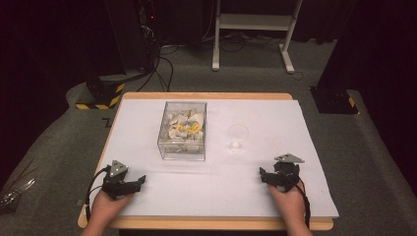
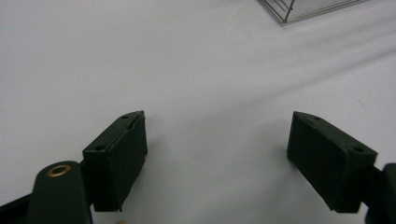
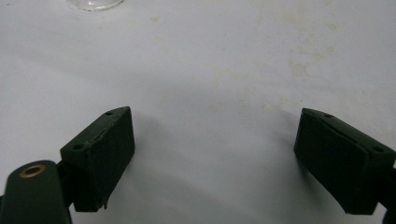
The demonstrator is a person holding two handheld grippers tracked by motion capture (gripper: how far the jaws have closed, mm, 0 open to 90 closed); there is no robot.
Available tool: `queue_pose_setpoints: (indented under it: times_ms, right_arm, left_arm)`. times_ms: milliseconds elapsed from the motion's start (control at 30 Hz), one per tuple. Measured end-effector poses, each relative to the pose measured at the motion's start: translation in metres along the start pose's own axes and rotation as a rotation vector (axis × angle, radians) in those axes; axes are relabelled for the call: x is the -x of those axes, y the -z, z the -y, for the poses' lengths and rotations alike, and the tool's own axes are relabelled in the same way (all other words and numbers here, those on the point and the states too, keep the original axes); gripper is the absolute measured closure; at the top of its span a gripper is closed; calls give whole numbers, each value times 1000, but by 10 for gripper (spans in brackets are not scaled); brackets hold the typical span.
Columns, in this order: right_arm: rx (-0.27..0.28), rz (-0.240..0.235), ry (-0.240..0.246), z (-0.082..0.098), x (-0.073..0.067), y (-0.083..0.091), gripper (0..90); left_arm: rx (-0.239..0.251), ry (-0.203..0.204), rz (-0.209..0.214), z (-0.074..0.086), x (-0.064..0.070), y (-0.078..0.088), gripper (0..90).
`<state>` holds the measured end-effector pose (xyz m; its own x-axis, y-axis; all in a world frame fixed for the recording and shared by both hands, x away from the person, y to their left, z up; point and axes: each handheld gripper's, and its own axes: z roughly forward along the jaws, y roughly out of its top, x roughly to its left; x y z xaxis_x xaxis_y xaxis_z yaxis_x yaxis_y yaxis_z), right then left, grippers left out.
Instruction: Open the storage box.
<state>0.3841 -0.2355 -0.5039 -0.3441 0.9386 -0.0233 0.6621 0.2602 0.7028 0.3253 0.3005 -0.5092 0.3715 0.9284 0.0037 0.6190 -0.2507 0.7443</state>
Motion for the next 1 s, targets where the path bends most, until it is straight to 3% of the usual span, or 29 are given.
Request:
queue_pose_setpoints:
  times_ms: [1000]
  right_arm:
    - [1,-1,0,0,0,0,121]
  left_arm:
    - [5,8,-32,2,2,4,261]
